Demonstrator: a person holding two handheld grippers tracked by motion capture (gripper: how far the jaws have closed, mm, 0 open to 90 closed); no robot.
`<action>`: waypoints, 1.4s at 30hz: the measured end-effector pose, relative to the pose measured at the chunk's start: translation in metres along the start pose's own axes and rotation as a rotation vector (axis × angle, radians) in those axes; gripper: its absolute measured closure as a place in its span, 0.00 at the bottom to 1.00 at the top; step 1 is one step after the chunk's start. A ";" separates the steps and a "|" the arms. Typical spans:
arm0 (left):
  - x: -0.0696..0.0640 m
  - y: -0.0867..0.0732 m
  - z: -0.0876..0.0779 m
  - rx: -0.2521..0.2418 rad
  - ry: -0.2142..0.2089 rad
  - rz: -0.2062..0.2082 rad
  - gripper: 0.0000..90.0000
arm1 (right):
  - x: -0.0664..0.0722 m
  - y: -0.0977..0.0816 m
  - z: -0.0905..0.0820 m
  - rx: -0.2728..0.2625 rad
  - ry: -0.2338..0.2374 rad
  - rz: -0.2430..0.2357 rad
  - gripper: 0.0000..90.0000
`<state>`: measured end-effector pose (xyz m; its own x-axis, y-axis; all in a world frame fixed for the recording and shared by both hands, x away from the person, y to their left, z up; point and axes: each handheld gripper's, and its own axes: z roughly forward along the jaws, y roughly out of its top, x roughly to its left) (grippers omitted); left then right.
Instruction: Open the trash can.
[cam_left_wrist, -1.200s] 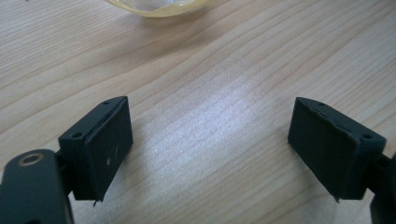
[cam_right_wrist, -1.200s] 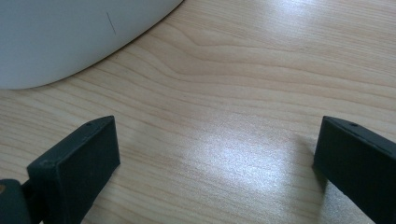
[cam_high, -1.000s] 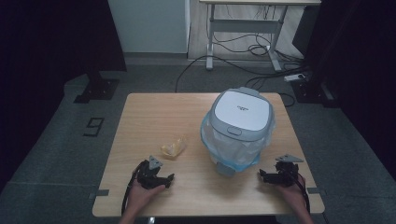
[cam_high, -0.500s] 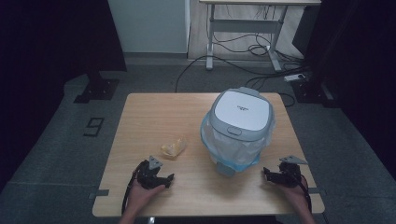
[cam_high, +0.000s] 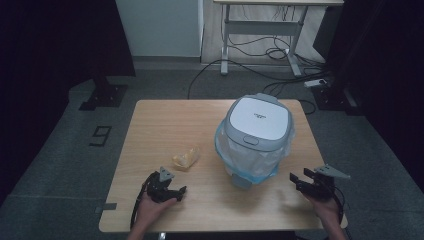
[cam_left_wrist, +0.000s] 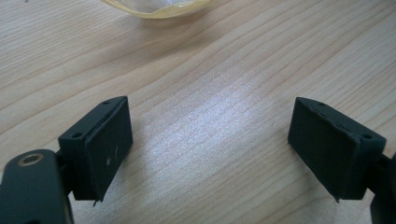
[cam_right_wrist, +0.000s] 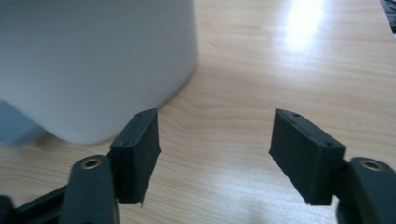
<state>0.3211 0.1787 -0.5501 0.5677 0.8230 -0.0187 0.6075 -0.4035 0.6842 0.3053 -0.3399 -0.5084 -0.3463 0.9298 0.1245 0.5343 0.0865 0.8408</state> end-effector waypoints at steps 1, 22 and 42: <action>0.000 0.000 0.000 0.000 0.000 0.000 0.15 | 0.000 0.002 -0.002 -0.004 0.009 0.000 0.40; -0.002 -0.001 -0.001 -0.002 0.006 -0.006 0.16 | 0.020 0.047 -0.038 -0.121 0.171 -0.019 0.86; -0.002 -0.001 -0.001 -0.001 0.005 -0.008 0.16 | 0.048 0.116 -0.066 -0.236 0.292 -0.103 1.00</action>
<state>0.3183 0.1779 -0.5501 0.5601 0.8282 -0.0200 0.6110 -0.3967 0.6851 0.2998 -0.3087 -0.3697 -0.6118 0.7769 0.1488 0.3045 0.0577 0.9508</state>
